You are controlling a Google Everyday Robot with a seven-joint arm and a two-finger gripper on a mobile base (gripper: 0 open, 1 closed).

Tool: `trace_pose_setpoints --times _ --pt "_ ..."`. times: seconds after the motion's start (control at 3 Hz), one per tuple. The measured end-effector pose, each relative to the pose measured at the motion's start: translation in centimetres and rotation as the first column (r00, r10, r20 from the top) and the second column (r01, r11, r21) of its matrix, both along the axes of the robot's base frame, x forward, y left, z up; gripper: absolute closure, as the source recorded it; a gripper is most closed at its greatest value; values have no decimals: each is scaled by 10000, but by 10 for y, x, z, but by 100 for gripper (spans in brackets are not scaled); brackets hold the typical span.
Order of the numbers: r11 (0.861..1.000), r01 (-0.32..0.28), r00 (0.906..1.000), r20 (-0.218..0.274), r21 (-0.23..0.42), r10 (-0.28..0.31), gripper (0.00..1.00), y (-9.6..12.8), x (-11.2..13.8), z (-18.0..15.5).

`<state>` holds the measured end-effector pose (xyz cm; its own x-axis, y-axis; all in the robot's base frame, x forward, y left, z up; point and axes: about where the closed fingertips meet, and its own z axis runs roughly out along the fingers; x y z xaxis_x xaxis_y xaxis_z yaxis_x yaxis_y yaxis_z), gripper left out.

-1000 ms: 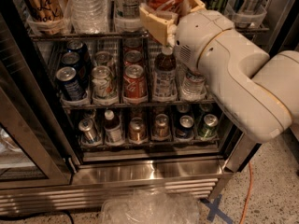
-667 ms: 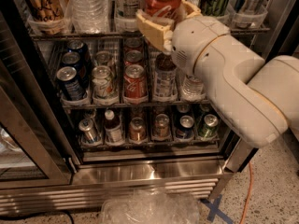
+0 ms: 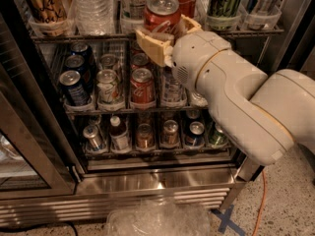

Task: Pick coke can from top shelf of fridge

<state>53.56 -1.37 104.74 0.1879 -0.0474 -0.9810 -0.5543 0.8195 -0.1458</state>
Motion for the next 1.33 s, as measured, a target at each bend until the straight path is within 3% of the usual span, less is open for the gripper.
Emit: trace_pose_setpoints --times 0.33,0.67,1.0,1.33 --pt "9995 -218 9956 -904 210 236 100 11 -17 -39" --pt "9996 -198 9954 -933 191 215 100 10 -19 -42" --pt "9966 -607 9929 -988 563 661 100 14 -46 -57" --pt "9966 -608 9929 -987 563 661 100 14 -46 -57"
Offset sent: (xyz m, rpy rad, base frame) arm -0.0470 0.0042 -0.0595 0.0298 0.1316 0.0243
